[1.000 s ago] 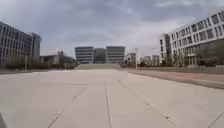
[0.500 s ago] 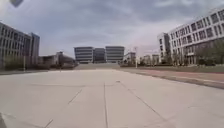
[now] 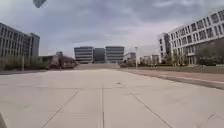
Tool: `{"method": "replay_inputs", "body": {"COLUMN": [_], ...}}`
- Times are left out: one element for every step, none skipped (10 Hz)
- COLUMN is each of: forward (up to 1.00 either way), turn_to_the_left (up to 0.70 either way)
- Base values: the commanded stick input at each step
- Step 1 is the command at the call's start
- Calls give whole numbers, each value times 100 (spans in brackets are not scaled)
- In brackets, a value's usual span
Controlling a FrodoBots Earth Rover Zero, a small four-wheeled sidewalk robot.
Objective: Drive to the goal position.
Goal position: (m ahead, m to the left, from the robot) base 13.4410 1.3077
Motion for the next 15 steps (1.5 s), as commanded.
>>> {"method": "replay_inputs", "body": {"forward": [70, 70, 70, 70, 70, 70, 70, 70, 70, 70, 70, 70, 70, 70, 70], "turn_to_the_left": [0, 0, 0, 0, 0, 0, 0, 0, 0, 0, 0, 0, 0, 0, 0]}}
